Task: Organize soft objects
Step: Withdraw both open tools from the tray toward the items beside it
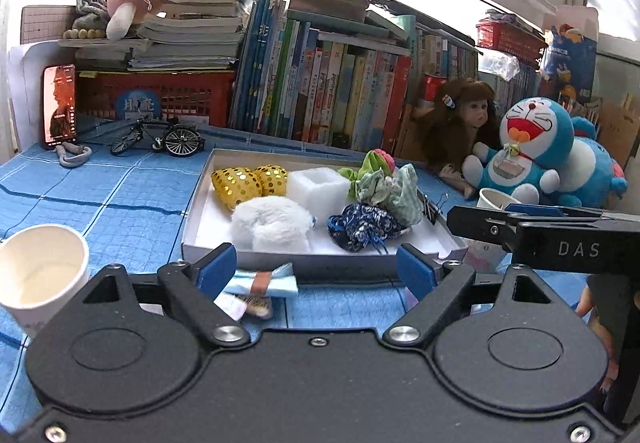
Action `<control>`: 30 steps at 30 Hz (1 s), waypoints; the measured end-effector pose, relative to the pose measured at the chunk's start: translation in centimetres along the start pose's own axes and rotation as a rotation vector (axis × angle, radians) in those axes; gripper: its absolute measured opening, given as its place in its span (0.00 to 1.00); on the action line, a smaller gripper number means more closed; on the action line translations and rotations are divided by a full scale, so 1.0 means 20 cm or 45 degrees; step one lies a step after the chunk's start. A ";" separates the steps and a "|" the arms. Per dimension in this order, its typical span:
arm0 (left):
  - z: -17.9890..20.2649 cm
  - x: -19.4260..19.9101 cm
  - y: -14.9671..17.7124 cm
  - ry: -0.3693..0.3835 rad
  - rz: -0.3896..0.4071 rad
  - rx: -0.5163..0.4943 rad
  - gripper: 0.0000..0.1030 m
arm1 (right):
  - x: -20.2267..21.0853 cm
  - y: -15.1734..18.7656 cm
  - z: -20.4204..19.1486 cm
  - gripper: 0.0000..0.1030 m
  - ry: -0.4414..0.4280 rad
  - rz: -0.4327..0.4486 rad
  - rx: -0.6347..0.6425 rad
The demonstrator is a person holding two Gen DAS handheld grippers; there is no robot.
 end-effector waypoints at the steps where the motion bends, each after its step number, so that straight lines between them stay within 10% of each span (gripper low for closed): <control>1: 0.00 0.00 0.01 -0.004 0.000 0.003 0.84 | 0.00 0.01 0.00 0.92 0.006 0.002 0.003; 30: -0.16 0.05 0.28 -0.137 0.036 0.088 0.88 | -0.01 0.32 -0.07 1.00 0.216 0.114 0.091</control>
Point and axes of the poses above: each gripper's, at about its wrist camera, not at the fingertips, and x roughly against the way its jaws point, z to its right, y to its underside, the point moved 2 cm from there along -x, roughly the way its jaws point, and after that the axes turned 8 degrees about -z, right-handed, at the moved point
